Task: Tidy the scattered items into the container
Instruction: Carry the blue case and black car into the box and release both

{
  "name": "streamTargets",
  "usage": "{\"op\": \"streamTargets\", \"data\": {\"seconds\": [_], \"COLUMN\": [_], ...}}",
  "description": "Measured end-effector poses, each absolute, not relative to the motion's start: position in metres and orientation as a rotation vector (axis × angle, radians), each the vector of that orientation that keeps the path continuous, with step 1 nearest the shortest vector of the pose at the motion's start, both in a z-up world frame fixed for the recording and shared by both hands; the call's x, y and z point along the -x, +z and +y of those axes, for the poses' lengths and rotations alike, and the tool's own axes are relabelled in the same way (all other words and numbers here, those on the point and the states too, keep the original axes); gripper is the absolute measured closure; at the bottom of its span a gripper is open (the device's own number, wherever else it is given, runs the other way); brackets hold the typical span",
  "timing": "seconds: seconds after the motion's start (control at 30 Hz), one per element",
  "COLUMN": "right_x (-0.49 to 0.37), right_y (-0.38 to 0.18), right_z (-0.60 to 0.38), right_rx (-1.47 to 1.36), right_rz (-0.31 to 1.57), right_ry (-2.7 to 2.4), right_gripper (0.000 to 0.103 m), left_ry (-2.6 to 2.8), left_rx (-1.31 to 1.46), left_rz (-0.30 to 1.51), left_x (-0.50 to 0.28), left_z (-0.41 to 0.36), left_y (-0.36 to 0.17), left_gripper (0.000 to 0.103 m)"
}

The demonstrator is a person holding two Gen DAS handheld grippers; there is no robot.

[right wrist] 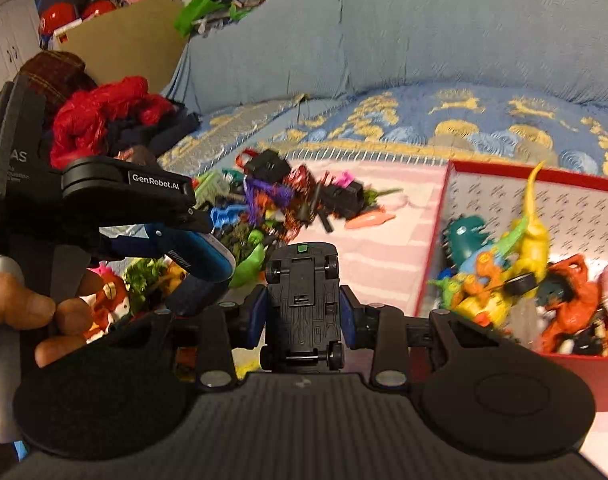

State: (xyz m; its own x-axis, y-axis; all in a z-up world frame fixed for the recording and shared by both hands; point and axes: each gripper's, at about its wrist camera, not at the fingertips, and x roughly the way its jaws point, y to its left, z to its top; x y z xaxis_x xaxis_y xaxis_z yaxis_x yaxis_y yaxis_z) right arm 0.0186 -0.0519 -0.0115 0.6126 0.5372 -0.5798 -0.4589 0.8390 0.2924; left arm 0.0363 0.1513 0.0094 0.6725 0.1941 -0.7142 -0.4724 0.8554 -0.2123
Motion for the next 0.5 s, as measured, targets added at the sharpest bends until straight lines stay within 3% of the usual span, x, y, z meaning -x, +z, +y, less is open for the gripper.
{"op": "streamTargets", "data": {"seconds": [0.5], "right_x": [-0.053], "right_y": [0.009], "right_z": [-0.203], "right_rx": [-0.272], "right_rz": [0.591], "right_ry": [0.234], "right_gripper": [0.067], "left_ry": [0.014], "left_rx": [0.263], "left_rz": [0.732], "left_x": [-0.083], "left_z": [0.01], "left_y": [0.048], "left_gripper": [0.042]}}
